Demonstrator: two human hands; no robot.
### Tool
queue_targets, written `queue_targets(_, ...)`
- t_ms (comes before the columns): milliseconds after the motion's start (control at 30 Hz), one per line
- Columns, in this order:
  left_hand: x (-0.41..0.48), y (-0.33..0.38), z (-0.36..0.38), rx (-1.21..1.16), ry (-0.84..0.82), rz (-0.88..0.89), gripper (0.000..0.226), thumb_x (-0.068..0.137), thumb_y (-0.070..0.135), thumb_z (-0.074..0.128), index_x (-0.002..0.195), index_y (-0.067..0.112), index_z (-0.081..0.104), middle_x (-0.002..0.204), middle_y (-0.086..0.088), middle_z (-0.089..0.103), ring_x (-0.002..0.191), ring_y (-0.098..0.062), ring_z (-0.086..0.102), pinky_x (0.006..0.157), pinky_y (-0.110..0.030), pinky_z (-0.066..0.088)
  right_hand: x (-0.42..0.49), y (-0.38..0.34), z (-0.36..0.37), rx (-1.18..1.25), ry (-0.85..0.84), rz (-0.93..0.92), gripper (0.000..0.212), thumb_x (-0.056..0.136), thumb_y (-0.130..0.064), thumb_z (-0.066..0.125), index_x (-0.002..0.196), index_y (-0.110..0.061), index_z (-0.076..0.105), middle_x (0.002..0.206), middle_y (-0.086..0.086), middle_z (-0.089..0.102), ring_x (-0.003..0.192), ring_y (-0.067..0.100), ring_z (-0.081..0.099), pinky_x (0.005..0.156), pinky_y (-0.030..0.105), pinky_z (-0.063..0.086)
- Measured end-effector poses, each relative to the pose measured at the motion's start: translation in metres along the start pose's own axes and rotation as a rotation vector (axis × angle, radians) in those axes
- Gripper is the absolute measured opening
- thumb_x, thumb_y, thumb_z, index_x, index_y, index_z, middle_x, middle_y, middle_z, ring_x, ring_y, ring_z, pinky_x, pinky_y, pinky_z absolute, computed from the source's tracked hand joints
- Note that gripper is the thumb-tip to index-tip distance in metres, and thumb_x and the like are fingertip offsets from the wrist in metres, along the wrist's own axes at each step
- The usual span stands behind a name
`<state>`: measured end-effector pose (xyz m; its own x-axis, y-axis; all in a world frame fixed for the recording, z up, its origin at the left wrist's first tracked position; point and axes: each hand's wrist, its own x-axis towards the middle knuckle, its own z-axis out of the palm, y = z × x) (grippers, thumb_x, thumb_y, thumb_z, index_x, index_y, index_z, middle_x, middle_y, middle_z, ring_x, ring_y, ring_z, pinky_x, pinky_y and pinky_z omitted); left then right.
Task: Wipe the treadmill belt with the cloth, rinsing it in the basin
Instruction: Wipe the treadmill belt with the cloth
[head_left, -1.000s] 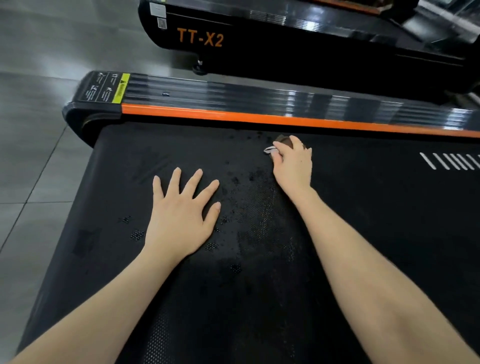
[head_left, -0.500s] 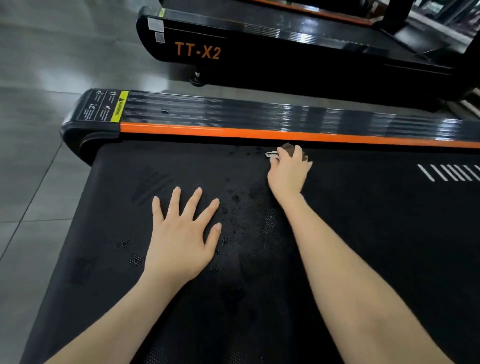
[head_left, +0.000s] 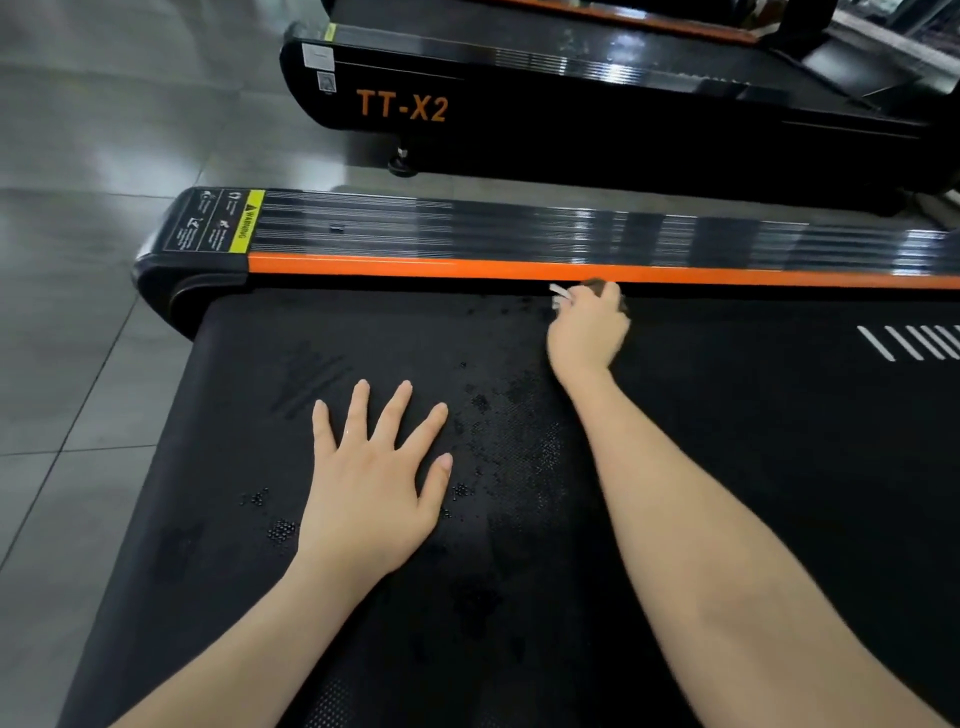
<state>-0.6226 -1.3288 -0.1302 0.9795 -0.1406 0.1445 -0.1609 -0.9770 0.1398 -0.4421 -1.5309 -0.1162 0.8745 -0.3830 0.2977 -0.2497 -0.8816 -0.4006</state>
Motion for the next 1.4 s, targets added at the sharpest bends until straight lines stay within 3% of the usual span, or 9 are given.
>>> queue_targets(133, 0.001, 0.000, 0.001, 0.005, -0.005, 0.000, 0.054, 0.094, 0.051, 0.024, 0.138, 0.031, 0.047, 0.146, -0.006, 0.043, 0.138, -0.041, 0.028, 0.110, -0.064, 0.018, -0.041, -0.052, 0.014, -0.009, -0.065, -0.218, 0.025, 0.095, -0.022, 0.045, 0.107, -0.013, 0.065, 0.129, 0.013, 0.046, 0.096, 0.036, 0.053, 0.078, 0.039, 0.039)
queue_targets(267, -0.001, -0.002, 0.000, 0.011, -0.008, -0.002, 0.054, 0.094, 0.053, 0.021, 0.139, 0.033, 0.045, 0.147, -0.004, 0.042, 0.139, -0.039, 0.028, 0.110, -0.063, 0.018, -0.051, -0.053, 0.006, 0.110, -0.214, -0.494, 0.029, 0.095, -0.027, 0.051, 0.119, -0.016, 0.062, 0.141, 0.009, 0.042, 0.111, 0.039, 0.050, 0.093, 0.045, 0.040)
queue_targets(433, 0.001, -0.001, -0.002, 0.010, -0.018, -0.008, 0.053, 0.094, 0.053, 0.023, 0.137, 0.034, 0.047, 0.146, -0.004, 0.044, 0.138, -0.039, 0.030, 0.109, -0.063, 0.022, -0.031, -0.027, -0.029, 0.258, -0.284, -0.590, 0.065, 0.093, -0.049, 0.047, 0.149, -0.030, 0.020, 0.154, 0.004, 0.025, 0.143, 0.026, 0.019, 0.114, 0.052, 0.004)
queue_targets(533, 0.000, -0.001, -0.002, 0.002, -0.009, -0.012, 0.053, 0.094, 0.053, 0.023, 0.138, 0.034, 0.047, 0.146, -0.003, 0.043, 0.138, -0.038, 0.030, 0.110, -0.062, 0.021, -0.041, -0.037, -0.013, 0.170, -0.258, -0.620, 0.055, 0.093, -0.049, 0.047, 0.144, -0.030, 0.035, 0.154, 0.008, 0.025, 0.142, 0.036, 0.016, 0.114, 0.056, 0.013)
queue_targets(667, 0.001, -0.002, -0.002, 0.002, -0.007, -0.010, 0.053, 0.095, 0.054, 0.023, 0.138, 0.035, 0.045, 0.147, -0.002, 0.042, 0.139, -0.037, 0.029, 0.111, -0.062, 0.019, -0.043, -0.028, 0.003, 0.121, -0.244, -0.615, 0.036, 0.093, -0.032, 0.054, 0.127, -0.021, 0.059, 0.146, 0.007, 0.038, 0.120, 0.037, 0.042, 0.098, 0.044, 0.040)
queue_targets(800, 0.000, -0.002, -0.003, 0.002, -0.015, -0.010, 0.054, 0.094, 0.054, 0.021, 0.139, 0.035, 0.045, 0.147, -0.003, 0.042, 0.139, -0.037, 0.028, 0.111, -0.062, 0.018, -0.069, -0.003, -0.022, 0.163, -0.229, -0.764, 0.027, 0.091, -0.019, 0.056, 0.115, -0.016, 0.068, 0.134, 0.009, 0.052, 0.098, 0.037, 0.053, 0.086, 0.041, 0.046)
queue_targets(1033, -0.001, 0.002, -0.004, 0.003, -0.013, -0.020, 0.056, 0.094, 0.052, 0.020, 0.141, 0.032, 0.042, 0.150, -0.005, 0.037, 0.140, -0.039, 0.023, 0.112, -0.062, 0.014, -0.154, 0.069, -0.095, 0.212, -0.428, -1.154, 0.030, 0.092, -0.025, 0.049, 0.116, -0.018, 0.066, 0.137, 0.008, 0.051, 0.125, 0.033, 0.045, 0.109, 0.043, 0.033)
queue_targets(1267, -0.001, 0.001, -0.003, -0.022, 0.006, -0.039, 0.061, 0.092, 0.053, 0.023, 0.141, 0.022, 0.044, 0.149, -0.003, 0.038, 0.140, -0.037, 0.025, 0.113, -0.060, 0.014, -0.051, -0.021, -0.014, 0.127, -0.252, -0.734, 0.031, 0.092, -0.021, 0.048, 0.112, -0.006, 0.067, 0.120, 0.016, 0.061, 0.115, 0.034, 0.054, 0.106, 0.047, 0.034)
queue_targets(1400, -0.002, 0.001, -0.004, -0.066, 0.003, -0.054, 0.068, 0.091, 0.051, 0.019, 0.143, 0.011, 0.039, 0.151, -0.001, 0.035, 0.142, -0.034, 0.021, 0.114, -0.057, 0.010, -0.109, -0.017, -0.039, 0.206, -0.188, -0.849, 0.020, 0.086, -0.015, 0.058, 0.098, -0.007, 0.071, 0.105, 0.013, 0.064, 0.089, 0.034, 0.062, 0.081, 0.035, 0.042)
